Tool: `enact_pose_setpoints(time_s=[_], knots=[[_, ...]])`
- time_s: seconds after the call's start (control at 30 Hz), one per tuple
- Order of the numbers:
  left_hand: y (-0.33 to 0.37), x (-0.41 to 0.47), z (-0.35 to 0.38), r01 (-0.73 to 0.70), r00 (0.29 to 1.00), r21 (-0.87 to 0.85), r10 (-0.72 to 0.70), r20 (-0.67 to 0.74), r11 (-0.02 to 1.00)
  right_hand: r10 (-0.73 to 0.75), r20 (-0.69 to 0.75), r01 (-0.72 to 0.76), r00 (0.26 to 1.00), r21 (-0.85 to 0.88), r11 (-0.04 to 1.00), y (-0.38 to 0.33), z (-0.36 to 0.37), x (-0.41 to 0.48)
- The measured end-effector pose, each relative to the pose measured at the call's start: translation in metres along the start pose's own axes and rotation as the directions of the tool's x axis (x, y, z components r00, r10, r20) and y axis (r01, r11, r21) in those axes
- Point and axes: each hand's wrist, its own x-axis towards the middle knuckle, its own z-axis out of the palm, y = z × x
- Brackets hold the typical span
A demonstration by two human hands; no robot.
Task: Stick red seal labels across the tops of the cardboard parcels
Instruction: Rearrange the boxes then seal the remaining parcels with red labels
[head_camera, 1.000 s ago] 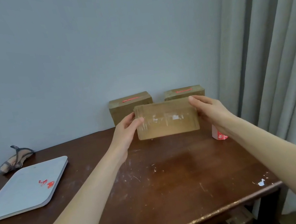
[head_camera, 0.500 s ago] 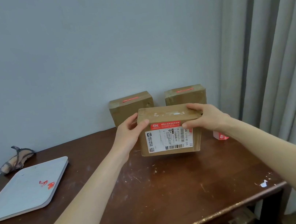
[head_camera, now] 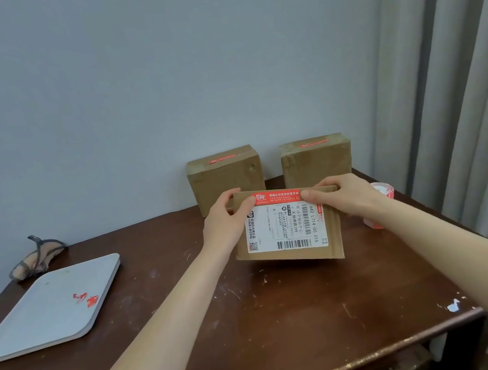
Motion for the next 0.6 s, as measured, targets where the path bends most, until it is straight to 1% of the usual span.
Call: enact_pose_setpoints(time_s=[0.07,0.17,0.27,0.37,0.6], knots=[[-0.003,0.004,0.001,0.026,1.000,0.011,-0.026,-0.002,1.000,-0.002,-0.002,0.002,1.000,-0.032,0.999,-0.003,0.001,0.000],[-0.007,0.008,0.001,0.081,0.996,-0.017,-0.081,0.030,0.997,-0.003,-0.008,0.002,1.000,-0.036,0.999,-0.007,0.003,0.001],[-0.008,0.009,0.000,0.100,0.994,-0.064,-0.096,0.061,0.993,-0.008,-0.005,0.008,1.000,-0.052,0.999,-0.008,0.004,0.003],[-0.011,0.007,0.000,0.083,0.993,-0.087,-0.076,0.086,0.993,-0.006,-0.011,0.006,1.000,-0.045,0.999,-0.006,0.006,0.004],[-0.014,0.002,0.002,0.031,0.998,-0.053,-0.029,0.054,0.998,0.001,-0.019,-0.003,1.000,-0.118,0.993,-0.009,0.009,0.006]])
